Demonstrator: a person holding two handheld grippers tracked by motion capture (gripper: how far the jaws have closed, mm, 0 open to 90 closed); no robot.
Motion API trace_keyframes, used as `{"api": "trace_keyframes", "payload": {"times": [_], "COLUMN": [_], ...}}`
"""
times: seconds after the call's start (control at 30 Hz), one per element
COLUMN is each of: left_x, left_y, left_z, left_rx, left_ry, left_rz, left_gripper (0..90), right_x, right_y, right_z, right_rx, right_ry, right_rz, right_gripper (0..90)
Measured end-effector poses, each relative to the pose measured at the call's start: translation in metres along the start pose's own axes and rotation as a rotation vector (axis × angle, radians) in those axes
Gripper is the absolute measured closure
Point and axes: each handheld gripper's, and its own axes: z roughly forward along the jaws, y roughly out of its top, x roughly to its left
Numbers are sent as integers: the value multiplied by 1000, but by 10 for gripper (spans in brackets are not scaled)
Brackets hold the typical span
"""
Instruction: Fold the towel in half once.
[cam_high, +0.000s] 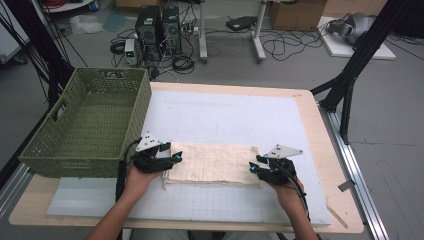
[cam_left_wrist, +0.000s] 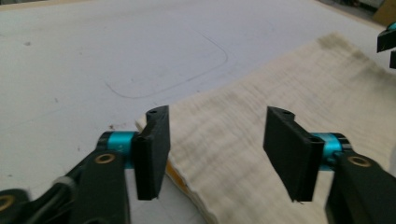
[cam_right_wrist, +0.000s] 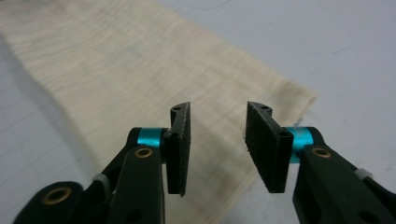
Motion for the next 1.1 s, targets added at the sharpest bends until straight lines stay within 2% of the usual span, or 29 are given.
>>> {"api": "trace_keyframes", "payload": {"times": [0.03,0.1,0.23,0.33,0.37,0.47,0.63,0.7,0.77,0.83,0.9,0.93,0.97,1.0,1.1], "left_x": [-2,-6,-11,-13,-13,-16,-20,-21,-22,-19,-15,-12,-11,-10,-8], "left_y": [-2,-6,-13,-18,-17,-18,-19,-20,-20,-20,-20,-20,-19,-17,-13], "left_z": [0,1,4,7,6,6,5,5,4,3,0,-2,-4,-7,-14], "left_rx": [11,37,99,136,145,154,168,172,164,151,117,90,61,28,-54], "left_ry": [-17,-25,-37,-37,-36,-29,-19,-25,-21,-11,-10,-13,-4,3,-27], "left_rz": [5,6,19,16,27,19,52,68,64,45,-14,-49,-60,-61,-71], "left_gripper": [460,508,567,566,562,520,493,454,397,325,266,233,201,183,182], "right_x": [2,5,9,9,9,11,11,12,13,12,10,9,8,7,5], "right_y": [-3,-9,-21,-25,-26,-29,-35,-35,-35,-34,-32,-32,-31,-31,-30], "right_z": [0,0,1,-4,-6,-11,-14,-15,-17,-21,-26,-28,-30,-32,-35], "right_rx": [7,13,70,88,93,97,76,73,64,34,-13,-42,-62,-76,-88], "right_ry": [17,54,71,69,62,62,53,54,42,36,22,26,25,19,-4], "right_rz": [1,14,4,-4,-7,-20,-28,-21,-3,4,22,38,49,52,40], "right_gripper": [614,629,670,684,684,681,669,620,524,461,351,332,304,278,231]}}
